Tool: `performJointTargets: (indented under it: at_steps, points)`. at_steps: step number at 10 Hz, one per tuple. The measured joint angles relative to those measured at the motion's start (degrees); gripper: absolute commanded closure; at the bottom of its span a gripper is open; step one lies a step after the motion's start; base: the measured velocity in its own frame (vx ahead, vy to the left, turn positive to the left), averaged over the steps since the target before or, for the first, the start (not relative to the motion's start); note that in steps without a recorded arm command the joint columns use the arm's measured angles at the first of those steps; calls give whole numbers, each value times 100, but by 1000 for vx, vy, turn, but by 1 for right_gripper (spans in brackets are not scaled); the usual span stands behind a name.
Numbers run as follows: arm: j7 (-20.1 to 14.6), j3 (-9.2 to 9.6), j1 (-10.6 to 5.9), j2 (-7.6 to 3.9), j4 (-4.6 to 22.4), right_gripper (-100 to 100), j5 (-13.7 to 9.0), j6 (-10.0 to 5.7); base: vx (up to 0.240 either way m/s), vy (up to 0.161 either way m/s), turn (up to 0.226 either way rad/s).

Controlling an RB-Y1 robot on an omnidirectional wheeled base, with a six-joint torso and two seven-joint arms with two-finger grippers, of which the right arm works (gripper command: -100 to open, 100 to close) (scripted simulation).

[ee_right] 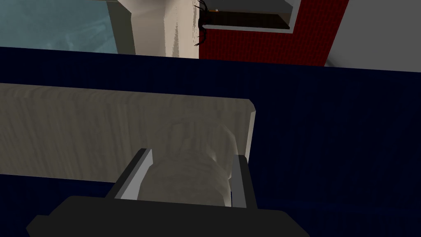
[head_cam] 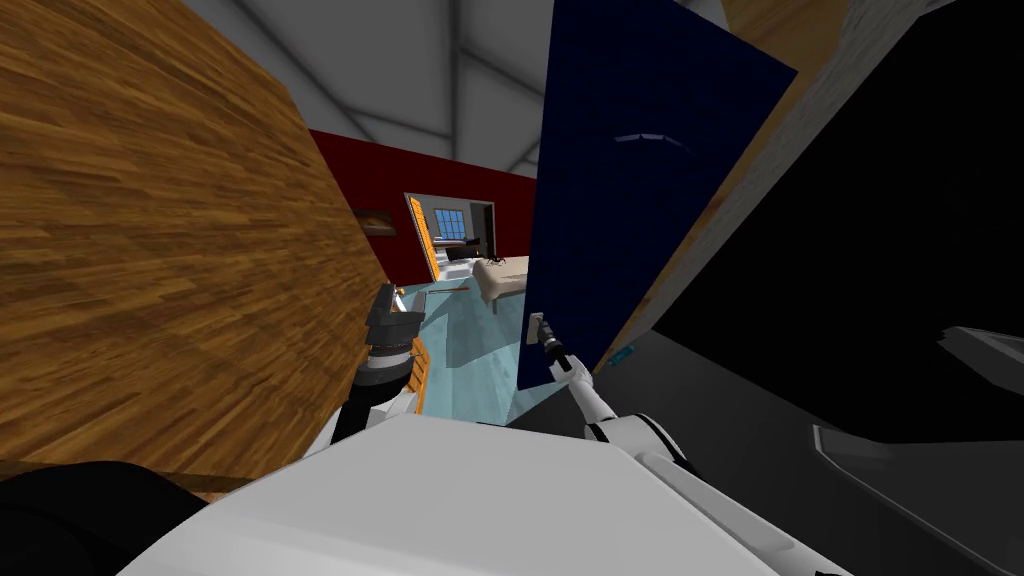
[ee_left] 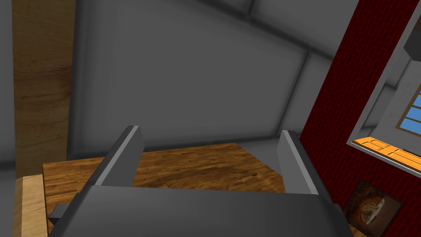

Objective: Push the door open

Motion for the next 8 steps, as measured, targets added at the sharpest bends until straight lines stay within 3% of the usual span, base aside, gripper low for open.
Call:
performJointTargets:
  at_steps: [1, 3, 4, 6, 7, 8]
  points:
    - [60, -64, 48, -4, -55, 100, -31, 17, 94, 111, -35]
    - [238, -259, -92, 29, 257, 100, -118, -95, 78, 76, -22]
    - [241, -250, 16, 14, 45, 100, -116, -5, 102, 72, -36]
    - [403, -423, -100, 50, 320, 100, -193, -98, 65, 56, -8]
    - [411, -435, -123, 30, 335, 100, -203, -110, 4, 6, 6]
    - [378, -408, -49, 20, 155, 100, -191, -26, 67, 93, -32]
